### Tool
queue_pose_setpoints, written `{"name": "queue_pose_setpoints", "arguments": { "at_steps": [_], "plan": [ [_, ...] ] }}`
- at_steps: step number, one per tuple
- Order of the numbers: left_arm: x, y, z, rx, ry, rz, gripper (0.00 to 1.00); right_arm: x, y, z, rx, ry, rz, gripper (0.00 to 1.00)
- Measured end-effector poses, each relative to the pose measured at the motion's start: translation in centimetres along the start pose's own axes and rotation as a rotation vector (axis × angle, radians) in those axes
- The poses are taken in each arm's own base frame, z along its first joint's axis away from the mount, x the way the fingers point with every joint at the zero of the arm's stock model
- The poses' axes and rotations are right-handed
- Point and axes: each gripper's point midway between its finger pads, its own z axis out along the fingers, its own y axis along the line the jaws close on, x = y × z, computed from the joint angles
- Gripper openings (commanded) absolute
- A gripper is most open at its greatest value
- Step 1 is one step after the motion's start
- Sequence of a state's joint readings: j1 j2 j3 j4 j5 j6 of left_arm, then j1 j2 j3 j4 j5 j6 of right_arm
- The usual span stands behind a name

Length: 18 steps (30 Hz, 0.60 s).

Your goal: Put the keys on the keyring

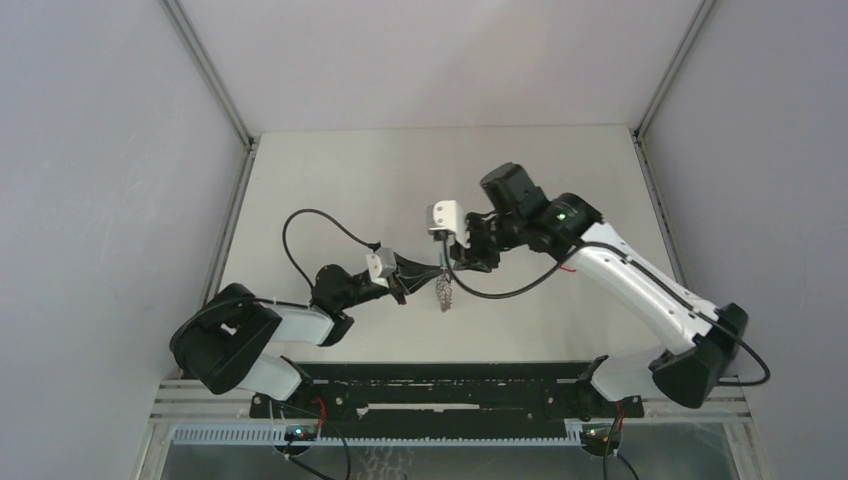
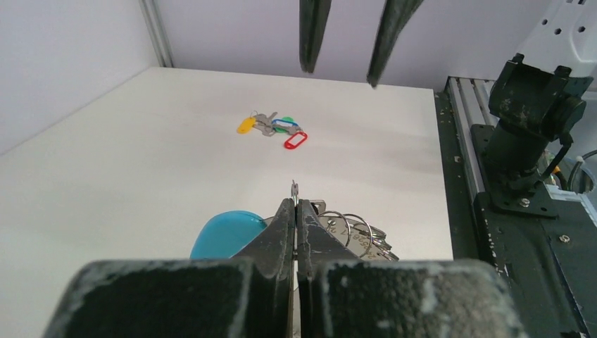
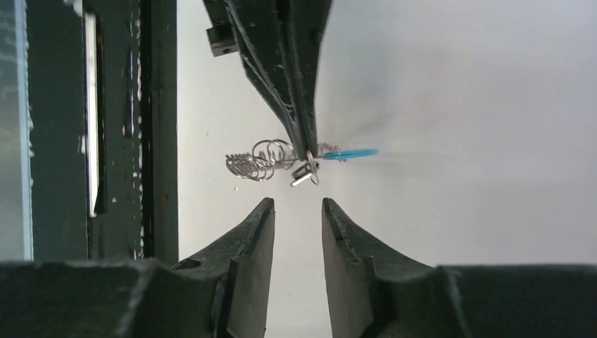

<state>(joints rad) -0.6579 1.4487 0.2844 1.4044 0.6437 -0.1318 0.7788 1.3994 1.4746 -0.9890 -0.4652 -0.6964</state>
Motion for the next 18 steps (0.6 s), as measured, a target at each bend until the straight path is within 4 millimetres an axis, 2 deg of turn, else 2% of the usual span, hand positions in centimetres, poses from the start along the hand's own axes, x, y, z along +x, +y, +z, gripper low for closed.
{"name": "queue_pose_setpoints", "arguments": {
  "at_steps": [2, 5, 11, 18],
  "plan": [
    [-0.5, 0.1, 0.0, -0.009, -0.013, 0.009, 0.00, 0.0, -0.5, -1.1, 0.025, -0.083, 0.024, 0.32],
    [-1.2, 0.1, 0.0, -0.013, -0.030, 0.020, 0.00, 0.7, -0.9, -1.5, 0.024, -0.180, 0.072, 0.33],
    [-1.9, 0.1, 0.0, -0.014, -0.046, 0.032, 0.00, 2.3, -1.1, -0.1, -0.062, -0.284, 0.151, 0.34],
    [-2.6, -0.1, -0.1, -0.012, -0.060, 0.043, 0.00, 1.6, -1.3, 1.4, -0.163, -0.372, 0.149, 0.35]
  ]
}}
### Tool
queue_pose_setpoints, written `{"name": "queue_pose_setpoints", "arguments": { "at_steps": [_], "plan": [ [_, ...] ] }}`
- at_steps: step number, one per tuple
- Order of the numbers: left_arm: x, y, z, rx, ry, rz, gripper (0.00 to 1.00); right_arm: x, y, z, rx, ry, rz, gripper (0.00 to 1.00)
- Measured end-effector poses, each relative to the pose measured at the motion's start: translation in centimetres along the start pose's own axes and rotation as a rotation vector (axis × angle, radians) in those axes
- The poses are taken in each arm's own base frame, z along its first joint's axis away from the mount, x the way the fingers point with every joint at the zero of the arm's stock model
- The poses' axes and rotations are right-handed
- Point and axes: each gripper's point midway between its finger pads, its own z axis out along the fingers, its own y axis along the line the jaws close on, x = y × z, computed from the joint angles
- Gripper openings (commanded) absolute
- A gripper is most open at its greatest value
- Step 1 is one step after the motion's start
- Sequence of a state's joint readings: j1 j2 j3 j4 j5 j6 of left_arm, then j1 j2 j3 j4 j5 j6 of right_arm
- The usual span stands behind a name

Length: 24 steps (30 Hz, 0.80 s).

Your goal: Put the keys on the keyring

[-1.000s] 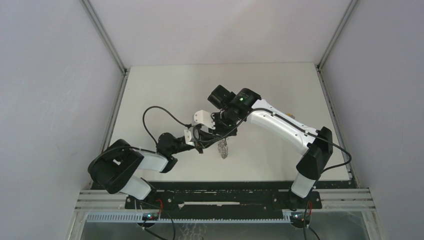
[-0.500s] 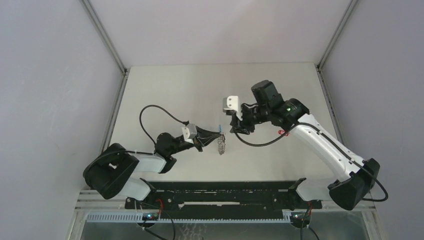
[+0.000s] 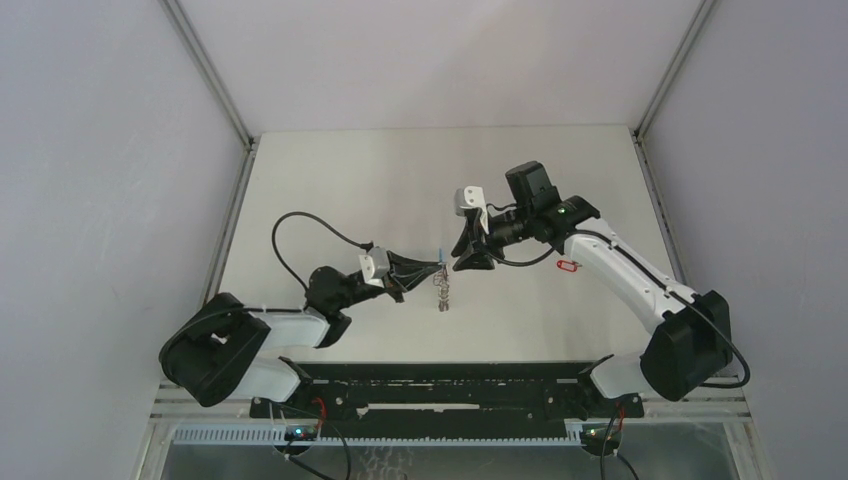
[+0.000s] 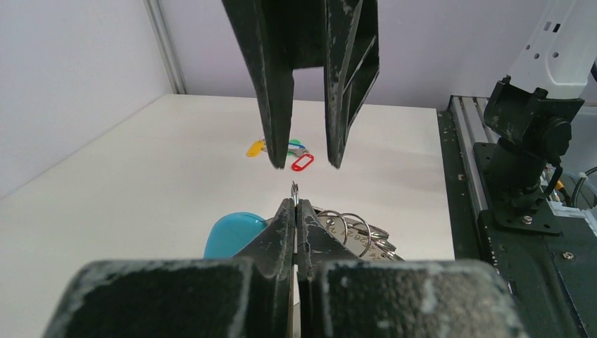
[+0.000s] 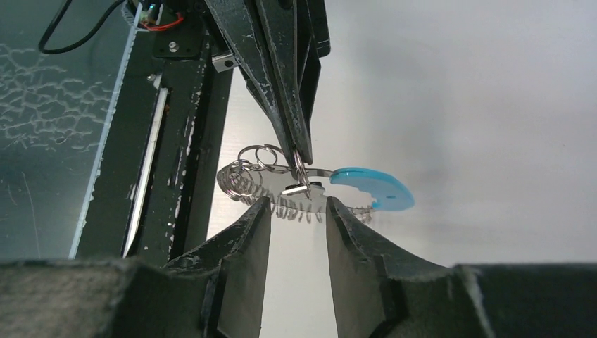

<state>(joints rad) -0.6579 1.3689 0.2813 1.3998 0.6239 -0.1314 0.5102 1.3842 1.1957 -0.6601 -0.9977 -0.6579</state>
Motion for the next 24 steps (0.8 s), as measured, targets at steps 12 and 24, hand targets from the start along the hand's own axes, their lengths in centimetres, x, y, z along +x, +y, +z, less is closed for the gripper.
{"name": "queue_pose_setpoints", "arguments": {
  "at_steps": [12, 24],
  "plan": [
    [-0.3, -0.2, 0.0, 0.008, -0.006, 0.005, 0.00, 0.4, 0.0, 1.3, -0.082, -0.038, 0.002, 0.27],
    [-0.9, -0.3, 0.0, 0.015, -0.018, 0.014, 0.00, 0.9, -0.2, 1.9, -0.114, -0.047, 0.016, 0.00]
  ]
}}
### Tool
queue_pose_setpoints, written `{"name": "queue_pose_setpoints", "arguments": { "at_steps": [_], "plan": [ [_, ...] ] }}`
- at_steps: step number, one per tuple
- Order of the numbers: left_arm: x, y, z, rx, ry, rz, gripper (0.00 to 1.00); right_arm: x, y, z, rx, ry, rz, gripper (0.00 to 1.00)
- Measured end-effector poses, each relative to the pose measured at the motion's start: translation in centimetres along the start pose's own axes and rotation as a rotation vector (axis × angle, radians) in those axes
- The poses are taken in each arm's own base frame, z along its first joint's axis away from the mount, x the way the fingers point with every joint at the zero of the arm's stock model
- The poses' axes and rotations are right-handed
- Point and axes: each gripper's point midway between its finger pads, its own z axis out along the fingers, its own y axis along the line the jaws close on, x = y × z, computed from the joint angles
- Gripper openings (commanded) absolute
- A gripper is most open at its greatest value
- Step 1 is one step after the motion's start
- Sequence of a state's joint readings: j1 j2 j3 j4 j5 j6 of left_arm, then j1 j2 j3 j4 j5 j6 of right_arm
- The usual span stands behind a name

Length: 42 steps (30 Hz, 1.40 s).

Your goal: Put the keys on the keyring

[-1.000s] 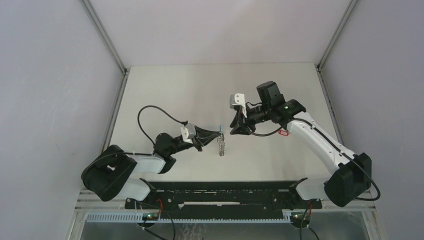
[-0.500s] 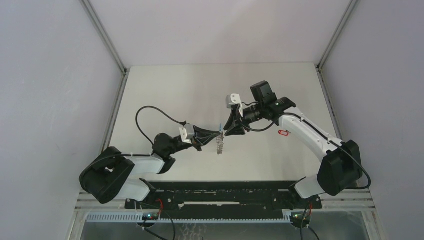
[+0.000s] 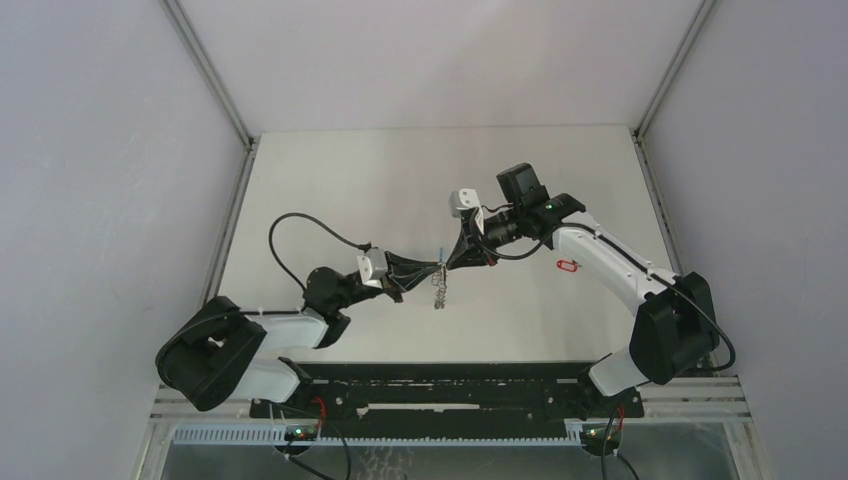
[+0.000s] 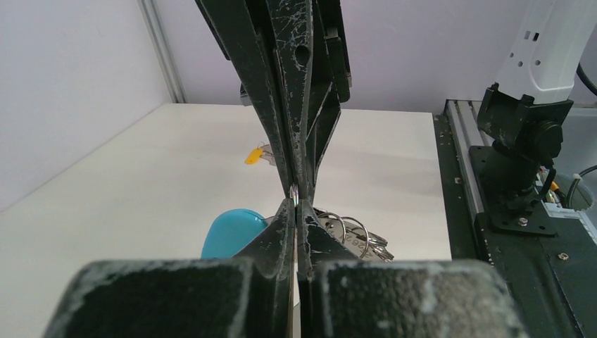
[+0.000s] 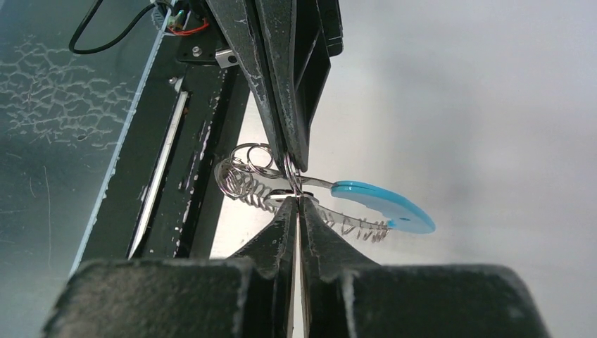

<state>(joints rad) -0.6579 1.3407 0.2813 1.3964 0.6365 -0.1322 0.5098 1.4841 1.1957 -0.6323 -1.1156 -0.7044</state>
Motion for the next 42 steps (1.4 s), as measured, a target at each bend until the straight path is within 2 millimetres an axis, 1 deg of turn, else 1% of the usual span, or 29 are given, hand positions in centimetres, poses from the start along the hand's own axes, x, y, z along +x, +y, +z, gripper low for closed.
{"name": "queue_pose_setpoints", "arguments": {
  "at_steps": [7, 15, 26, 29, 33, 36, 40, 42],
  "plan": [
    [0.1, -0.3, 0.0, 0.016, 0.004, -0.001, 0.00, 0.3, 0.2, 0.2, -0.021, 0.002, 0.024, 0.00],
    [0.1, -0.4, -0.1, 0.031, 0.009, -0.001, 0.00, 0.2, -0.7, 0.6, -0.077, 0.046, 0.145, 0.00],
    [0.1, -0.9, -0.2, 0.062, 0.012, 0.003, 0.00, -0.1, -0.6, 0.9, -0.158, 0.129, 0.309, 0.00],
    [0.2, -1.2, -0.3, 0.082, 0.016, 0.002, 0.00, 0.2, -0.4, 1.1, -0.186, 0.162, 0.354, 0.00],
    [0.5, -2.4, -0.3, 0.142, 0.027, -0.005, 0.00, 0.5, -0.7, 1.6, -0.210, 0.197, 0.382, 0.00],
    [0.9, -3.0, -0.4, 0.174, 0.036, -0.012, 0.00, 0.5, -0.5, 2.0, -0.226, 0.226, 0.390, 0.00],
    [1.3, -3.2, -0.4, 0.184, 0.046, -0.020, 0.00, 0.8, -0.1, 2.2, -0.235, 0.257, 0.401, 0.00],
    [1.2, -3.1, -0.4, 0.182, 0.045, -0.018, 0.00, 0.9, -0.2, 2.2, -0.228, 0.262, 0.409, 0.00]
  ]
}}
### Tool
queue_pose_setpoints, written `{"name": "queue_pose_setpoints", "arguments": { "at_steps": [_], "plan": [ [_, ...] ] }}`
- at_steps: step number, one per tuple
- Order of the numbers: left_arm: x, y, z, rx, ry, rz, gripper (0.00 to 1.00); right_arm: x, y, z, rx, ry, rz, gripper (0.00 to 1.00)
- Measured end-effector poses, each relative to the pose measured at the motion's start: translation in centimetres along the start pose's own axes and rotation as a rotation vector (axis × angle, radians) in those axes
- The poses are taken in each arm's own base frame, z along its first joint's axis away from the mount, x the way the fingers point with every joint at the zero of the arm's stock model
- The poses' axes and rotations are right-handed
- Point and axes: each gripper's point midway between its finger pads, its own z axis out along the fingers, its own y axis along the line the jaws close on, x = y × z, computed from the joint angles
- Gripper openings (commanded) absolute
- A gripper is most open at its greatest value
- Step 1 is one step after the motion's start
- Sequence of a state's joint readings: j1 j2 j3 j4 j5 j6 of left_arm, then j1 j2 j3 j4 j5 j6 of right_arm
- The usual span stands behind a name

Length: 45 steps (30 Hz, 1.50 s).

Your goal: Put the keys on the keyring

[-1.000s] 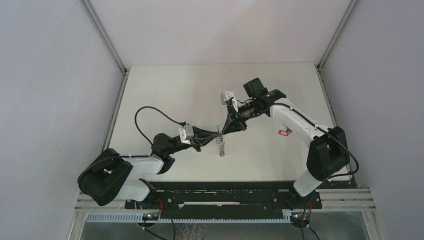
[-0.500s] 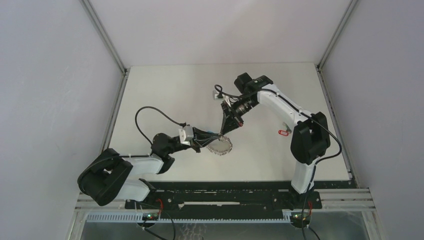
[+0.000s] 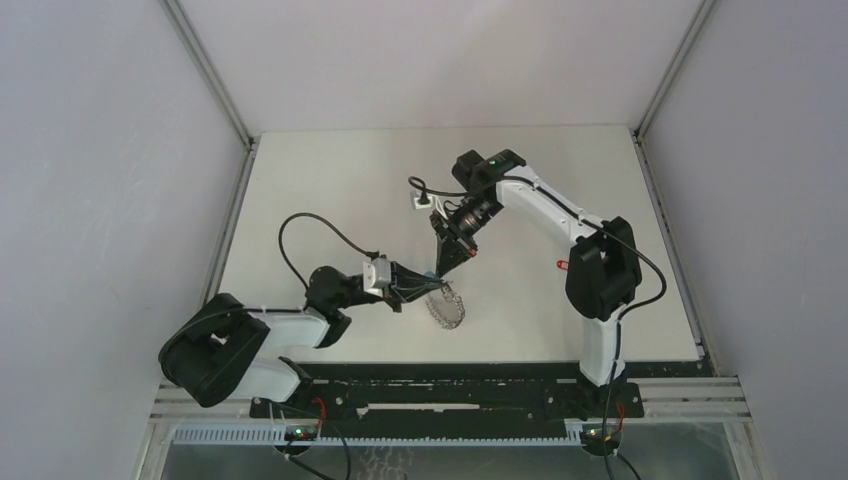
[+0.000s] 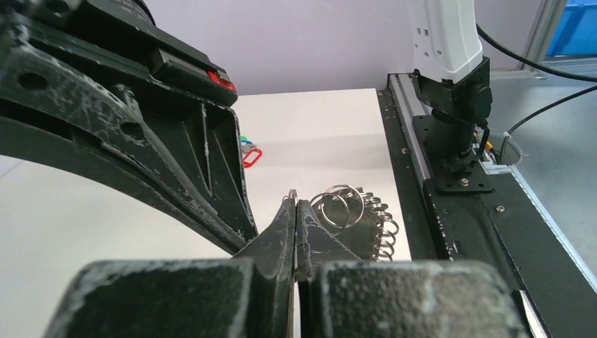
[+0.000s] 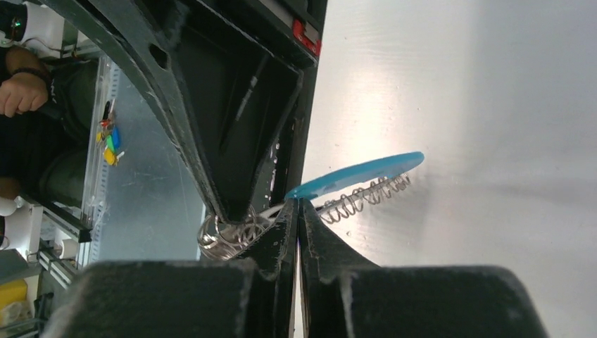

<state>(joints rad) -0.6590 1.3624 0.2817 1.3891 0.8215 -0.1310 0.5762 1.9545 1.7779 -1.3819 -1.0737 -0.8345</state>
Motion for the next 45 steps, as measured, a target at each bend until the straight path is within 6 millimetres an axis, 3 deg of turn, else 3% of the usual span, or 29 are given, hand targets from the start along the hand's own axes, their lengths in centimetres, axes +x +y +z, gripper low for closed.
{"name": "queue_pose_setpoints", "arguments": {
  "at_steps": [3, 6, 15, 31, 45],
  "plan": [
    [0.0, 0.1, 0.0, -0.007, -0.001, 0.000, 0.00, 0.8, -0.6, 0.0, 0.035, 0.000, 0.020, 0.03],
    [0.0, 0.3, 0.0, -0.018, -0.002, 0.002, 0.00, 2.1, -0.9, -0.7, 0.109, -0.001, 0.033, 0.18],
    [-0.4, 1.1, -0.2, -0.053, -0.010, 0.010, 0.00, 1.7, 2.5, -4.8, 0.317, -0.174, -0.238, 0.34],
    [-1.3, 1.2, -0.4, -0.056, -0.028, 0.025, 0.00, 0.1, 2.6, -3.2, 0.238, -0.257, -0.507, 0.31],
    [-1.4, 1.3, -0.5, -0.065, -0.030, 0.006, 0.00, 0.0, 2.6, -1.5, 0.185, -0.243, -0.537, 0.27]
  ]
}}
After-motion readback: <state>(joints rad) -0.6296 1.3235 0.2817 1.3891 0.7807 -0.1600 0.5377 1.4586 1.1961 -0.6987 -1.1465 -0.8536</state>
